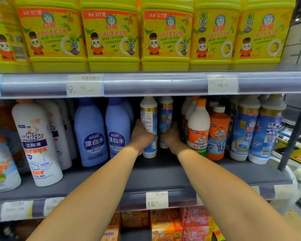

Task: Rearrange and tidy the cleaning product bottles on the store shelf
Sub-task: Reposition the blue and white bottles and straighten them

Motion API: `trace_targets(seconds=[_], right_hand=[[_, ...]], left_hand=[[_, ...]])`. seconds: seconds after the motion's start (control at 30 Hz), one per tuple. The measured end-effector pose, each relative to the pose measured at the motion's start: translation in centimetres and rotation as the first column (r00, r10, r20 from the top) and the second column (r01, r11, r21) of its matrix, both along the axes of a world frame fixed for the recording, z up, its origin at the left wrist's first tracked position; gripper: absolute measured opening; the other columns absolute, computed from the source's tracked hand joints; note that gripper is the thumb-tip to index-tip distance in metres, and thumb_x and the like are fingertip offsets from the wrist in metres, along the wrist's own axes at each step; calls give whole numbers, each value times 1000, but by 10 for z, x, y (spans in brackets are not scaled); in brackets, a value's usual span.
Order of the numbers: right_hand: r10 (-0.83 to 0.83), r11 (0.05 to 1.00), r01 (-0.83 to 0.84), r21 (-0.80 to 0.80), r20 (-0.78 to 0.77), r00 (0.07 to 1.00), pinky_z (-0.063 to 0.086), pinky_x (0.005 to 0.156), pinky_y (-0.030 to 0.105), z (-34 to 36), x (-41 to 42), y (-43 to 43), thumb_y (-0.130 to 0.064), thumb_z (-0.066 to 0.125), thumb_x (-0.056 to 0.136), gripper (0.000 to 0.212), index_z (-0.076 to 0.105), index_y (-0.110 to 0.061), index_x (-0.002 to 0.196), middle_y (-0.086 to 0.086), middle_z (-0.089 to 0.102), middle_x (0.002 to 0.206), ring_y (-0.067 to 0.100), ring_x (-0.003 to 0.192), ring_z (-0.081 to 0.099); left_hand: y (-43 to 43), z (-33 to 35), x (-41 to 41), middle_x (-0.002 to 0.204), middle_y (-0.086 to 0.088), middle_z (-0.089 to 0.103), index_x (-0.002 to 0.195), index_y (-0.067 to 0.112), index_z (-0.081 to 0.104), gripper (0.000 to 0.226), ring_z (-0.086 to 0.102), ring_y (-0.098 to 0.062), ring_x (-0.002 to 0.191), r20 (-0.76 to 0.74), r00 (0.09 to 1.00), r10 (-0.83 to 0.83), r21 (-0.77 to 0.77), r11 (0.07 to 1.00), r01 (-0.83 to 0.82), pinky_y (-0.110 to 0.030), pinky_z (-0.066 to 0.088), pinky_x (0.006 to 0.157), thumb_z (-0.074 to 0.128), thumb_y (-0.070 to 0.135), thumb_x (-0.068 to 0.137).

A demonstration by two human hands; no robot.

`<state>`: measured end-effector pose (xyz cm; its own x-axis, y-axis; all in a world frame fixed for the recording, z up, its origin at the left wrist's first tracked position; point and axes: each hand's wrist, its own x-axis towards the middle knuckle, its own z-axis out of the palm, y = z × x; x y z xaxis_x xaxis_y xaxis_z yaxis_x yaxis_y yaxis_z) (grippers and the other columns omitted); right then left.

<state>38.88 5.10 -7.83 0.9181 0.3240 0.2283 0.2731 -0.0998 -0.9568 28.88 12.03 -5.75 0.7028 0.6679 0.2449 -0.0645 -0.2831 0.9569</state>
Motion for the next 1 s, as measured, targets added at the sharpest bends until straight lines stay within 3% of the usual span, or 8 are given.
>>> trace_targets(seconds=[0.17, 0.23, 0.33, 0.43, 0.6, 0.77, 0.87, 1.0], right_hand=[[58, 998, -56, 21, -137, 989, 48, 98, 48, -29, 7, -4, 7, 69, 76, 68, 43, -11, 136, 13, 57, 129, 29, 118, 55], [73, 997, -69, 34, -128, 989, 51, 93, 47, -29, 11, -6, 6, 68, 77, 64, 45, -10, 134, 14, 59, 126, 29, 115, 57], [69, 997, -69, -37, 0, 998, 51, 92, 39, -34, 13, -8, -2, 73, 78, 60, 48, -7, 132, 13, 60, 127, 25, 113, 58], [96, 991, -87, -103, 82, 992, 46, 101, 40, -42, 13, -11, -4, 73, 79, 58, 48, -5, 131, 15, 57, 130, 28, 120, 55], [106, 989, -91, -119, 123, 987, 47, 98, 43, -43, 14, -13, -2, 72, 79, 51, 53, -4, 126, 15, 60, 126, 28, 118, 57], [68, 992, -48, -121, 161, 985, 49, 93, 33, -43, 10, -13, -9, 73, 81, 47, 55, -5, 124, 12, 63, 123, 26, 114, 59], [63, 988, -35, -153, 177, 982, 50, 92, 35, -43, 10, -12, -10, 73, 80, 46, 56, -6, 122, 12, 64, 121, 27, 112, 60], [19, 977, 25, -214, 201, 979, 42, 84, 24, -44, 9, -12, -14, 73, 81, 50, 51, -8, 125, 12, 62, 124, 29, 114, 59]], left_hand=[[-10, -33, 9, 126, -13, 61, 125, 4, 48, 79, 60, -29, 115, -179, 969, 169, -9, 985, -174, -40, 52, 96, 89, 2, 57], [-14, -40, 13, 124, -14, 62, 120, 5, 48, 73, 61, -28, 111, -186, 952, 242, -56, 965, -256, -34, 53, 89, 89, 4, 59], [-15, -44, 20, 119, -16, 64, 113, 5, 50, 67, 64, -30, 105, -128, 946, 297, -72, 949, -308, -46, 58, 83, 88, 2, 58], [-11, -43, 26, 117, -17, 66, 115, 4, 54, 63, 65, -30, 103, -95, 948, 304, -44, 950, -309, -49, 59, 81, 87, 2, 61], [0, -44, 33, 122, -16, 63, 123, 6, 48, 64, 62, -30, 111, -131, 967, 219, 47, 976, -215, -47, 56, 90, 80, -1, 69], [6, -53, 34, 126, -14, 62, 127, 6, 49, 63, 59, -28, 116, -211, 952, 221, 206, 962, -178, -38, 51, 96, 77, 2, 71], [10, -51, 38, 124, -14, 63, 126, 6, 51, 56, 60, -28, 115, -240, 952, 192, 240, 962, -134, -39, 52, 95, 73, 4, 74], [12, -49, 43, 124, -14, 64, 123, 7, 56, 44, 61, -28, 114, -276, 940, 200, 270, 955, -124, -35, 51, 93, 69, 7, 82]])
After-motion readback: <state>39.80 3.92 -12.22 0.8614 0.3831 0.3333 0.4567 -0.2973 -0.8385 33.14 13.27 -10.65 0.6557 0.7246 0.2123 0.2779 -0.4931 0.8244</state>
